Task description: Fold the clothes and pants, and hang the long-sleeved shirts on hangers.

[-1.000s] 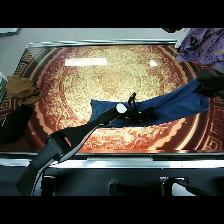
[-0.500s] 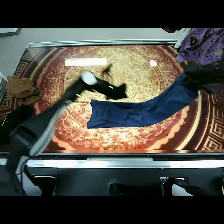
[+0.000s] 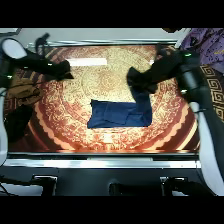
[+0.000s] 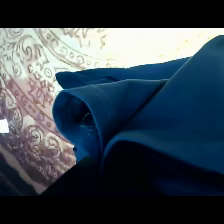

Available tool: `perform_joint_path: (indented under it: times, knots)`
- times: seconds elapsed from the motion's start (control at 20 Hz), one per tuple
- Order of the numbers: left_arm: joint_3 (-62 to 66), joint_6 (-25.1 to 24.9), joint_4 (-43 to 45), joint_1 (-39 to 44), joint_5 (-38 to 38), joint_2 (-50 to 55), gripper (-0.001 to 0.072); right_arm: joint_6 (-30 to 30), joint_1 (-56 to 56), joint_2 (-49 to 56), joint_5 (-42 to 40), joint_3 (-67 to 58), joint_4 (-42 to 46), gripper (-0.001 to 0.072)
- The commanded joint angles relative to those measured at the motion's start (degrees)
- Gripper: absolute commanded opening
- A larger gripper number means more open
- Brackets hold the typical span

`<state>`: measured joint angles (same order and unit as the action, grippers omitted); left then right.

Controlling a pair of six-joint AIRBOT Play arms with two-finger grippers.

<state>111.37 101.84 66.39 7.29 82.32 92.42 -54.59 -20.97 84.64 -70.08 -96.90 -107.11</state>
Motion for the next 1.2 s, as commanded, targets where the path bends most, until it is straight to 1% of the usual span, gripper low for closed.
perform_joint_path:
  times: [0.0,0.1,0.35,0.55,0.7,0.75,0.8,0.85,0.9,1.0,1.1,1.15]
  knots:
    - [0.04,-0.07,1.18,-4.07,2.43,-2.25,0.0016,5.31,-6.54,4.33,4.66,0.02,0.39,0.0027]
    - [0.04,-1.6,1.18,-4.39,2.89,-2.23,0.0016,6.47,-8.33,6.23,6.05,0.02,0.42,0.0027]
    - [0.04,-1.55,1.2,-4.44,2.84,-2.19,0.0016,8.61,-10.71,10.12,8.5,0.02,0.44,0.0027]
    - [0.04,-1.55,1.18,-4.44,2.84,-2.19,0.0016,8.81,-12.22,12.33,9.03,0.02,0.22,0.0027]
    - [0.02,-1.55,1.2,-4.44,2.84,-2.19,0.0016,8.72,-13.33,13.51,11.02,0.02,-0.26,0.0034]
    - [0.02,-1.55,1.2,-4.44,2.86,-2.19,0.0016,8.31,-13.73,13.64,11.89,0.02,-0.5,0.0089]
    - [0.02,-1.55,1.2,-4.44,2.84,-2.19,0.0016,8.04,-14.12,13.62,13.03,0.02,-0.55,0.0211]
    - [0.02,-1.55,1.2,-4.44,2.84,-2.19,0.0016,6.64,-14.14,13.46,14.14,0.02,-1.62,0.0316]
    - [0.02,-1.55,1.2,-4.44,2.84,-2.19,0.0016,4.04,-14.34,13.35,15.23,0.0,-3.87,0.0359]
    - [0.02,-1.55,1.2,-4.44,2.84,-2.19,0.0016,-1.55,-14.34,12.46,16.2,-0.04,-7.37,0.0373]
    - [0.02,-1.51,1.18,-4.44,2.86,-2.21,0.0016,-5.6,-13.81,10.21,14.64,-0.04,-7.41,0.0407]
    - [0.02,-1.53,1.18,-4.44,2.93,-2.19,0.0016,-7.23,-12.87,8.61,13.29,-0.04,-7.32,0.0407]
